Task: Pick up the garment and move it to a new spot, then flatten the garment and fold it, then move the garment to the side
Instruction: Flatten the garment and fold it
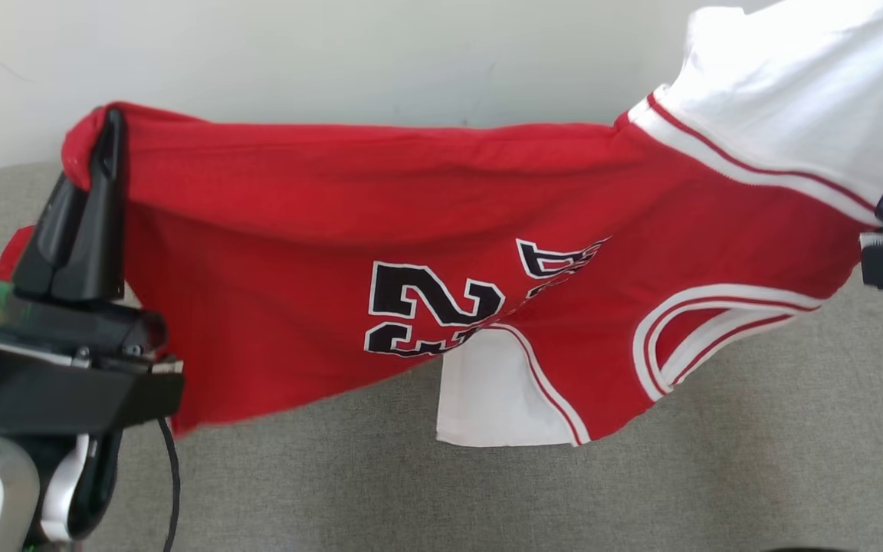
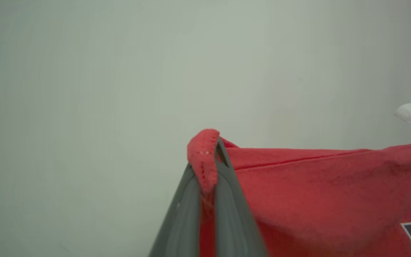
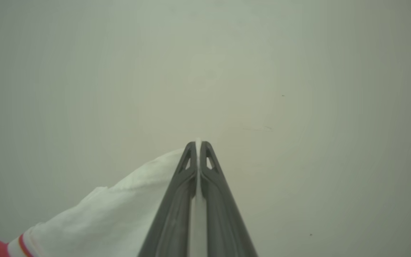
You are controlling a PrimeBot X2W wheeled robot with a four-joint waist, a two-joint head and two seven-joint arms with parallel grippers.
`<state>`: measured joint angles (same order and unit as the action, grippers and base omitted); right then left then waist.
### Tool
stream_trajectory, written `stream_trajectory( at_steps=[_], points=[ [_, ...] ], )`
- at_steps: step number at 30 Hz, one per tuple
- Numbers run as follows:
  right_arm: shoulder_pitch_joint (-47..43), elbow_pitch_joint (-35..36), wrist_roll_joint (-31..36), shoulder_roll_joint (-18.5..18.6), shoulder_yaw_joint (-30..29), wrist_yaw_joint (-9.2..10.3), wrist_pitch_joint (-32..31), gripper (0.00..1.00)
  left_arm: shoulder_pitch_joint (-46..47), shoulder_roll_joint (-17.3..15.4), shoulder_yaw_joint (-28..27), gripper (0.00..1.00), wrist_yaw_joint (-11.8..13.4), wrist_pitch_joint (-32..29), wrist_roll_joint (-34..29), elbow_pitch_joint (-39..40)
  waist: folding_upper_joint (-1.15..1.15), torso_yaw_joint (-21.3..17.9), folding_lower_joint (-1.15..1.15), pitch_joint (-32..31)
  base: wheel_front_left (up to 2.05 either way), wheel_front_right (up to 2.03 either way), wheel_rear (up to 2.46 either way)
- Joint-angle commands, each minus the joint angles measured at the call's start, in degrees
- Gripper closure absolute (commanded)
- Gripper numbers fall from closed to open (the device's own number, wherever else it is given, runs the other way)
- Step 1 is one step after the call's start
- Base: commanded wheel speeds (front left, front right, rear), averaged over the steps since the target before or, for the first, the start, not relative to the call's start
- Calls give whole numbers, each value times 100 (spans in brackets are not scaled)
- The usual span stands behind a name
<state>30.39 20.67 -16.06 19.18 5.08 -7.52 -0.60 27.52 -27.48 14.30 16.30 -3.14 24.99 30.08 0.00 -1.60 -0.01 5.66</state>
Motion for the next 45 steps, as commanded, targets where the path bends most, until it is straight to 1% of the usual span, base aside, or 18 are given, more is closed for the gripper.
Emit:
stream_trajectory(
  at_steps=[1,4,8,13,15,17,18,19,20,21,22,25,28,29,31,37,42,45],
  points=[
    [193,-66,-73,12,50,5,-39,100,167,-41,5,100,-18,-49,-52,-41,0,-32,1,55,0,0,0],
    [545,-395,-227,86,244,6,-60,100,451,-6,73,100,-155,-91,47,-312,0,-72,1,169,0,0,0],
    [1324,-1203,-422,237,585,6,126,100,1095,138,135,100,-409,-86,283,-1124,0,-87,1,381,0,0,0],
    [2584,-2539,-654,440,1209,5,461,100,2267,359,298,100,-820,-13,339,-2645,0,-47,1,706,0,0,0],
    [3190,-3052,-661,521,1467,6,685,100,2851,403,371,100,-896,93,145,-3302,0,-15,1,880,0,0,0],
    [3741,-3596,-716,515,1777,5,907,100,3343,608,432,100,-997,248,173,-3912,0,3,1,1039,0,0,0],
    [3741,-3596,-716,515,1777,5,907,100,3343,608,432,100,-997,248,173,-3912,0,3,1,1039,0,0,0],
    [4296,-4133,-719,547,2058,6,1141,100,3861,684,485,100,-1090,438,44,-4553,0,30,1,1168,0,0,0],
    [4296,-4133,-719,547,2058,6,1141,100,3861,684,485,100,-1090,438,44,-4553,0,30,1,1168,0,0,0],
    [4925,-4601,-741,505,2297,6,1314,100,4402,829,489,100,-1182,642,23,-5152,0,56,1,1306,0,0,0],
    [4925,-4601,-741,505,2297,6,1314,100,4402,829,489,100,-1182,642,23,-5152,0,56,1,1306,0,0,0],
    [5742,-5312,-731,390,2427,6,1498,100,5196,975,476,100,-1291,922,-33,-6082,0,71,1,1508,0,0,0],
    [6285,-5971,-791,66,2315,6,1577,100,5778,1041,485,100,-1350,1148,-94,-6955,0,-3,1,1565,0,0,0],
    [6632,-6165,-792,-103,2154,6,1582,100,6154,1074,496,100,-1378,1282,-141,-7397,0,-49,1,1620,0,0,0],
    [6756,-6188,-658,-209,2135,6,1584,100,6467,1150,509,100,-1432,1428,-169,-7718,0,-60,1,1712,0,0,0],
    [6613,-6273,-658,-353,2275,6,1587,100,6665,1455,642,100,-1841,1558,-50,-8571,0,14,1,2014,0,0,0],
    [6000,-5905,-1043,-85,2485,6,1588,100,6238,1745,653,100,-2042,1732,101,-8848,0,140,1,2191,0,0,0],
    [5251,-5459,-1343,72,2490,6,1588,100,5746,1761,608,100,-2083,1799,160,-8696,0,184,1,2238,0,0,0]
  ],
)
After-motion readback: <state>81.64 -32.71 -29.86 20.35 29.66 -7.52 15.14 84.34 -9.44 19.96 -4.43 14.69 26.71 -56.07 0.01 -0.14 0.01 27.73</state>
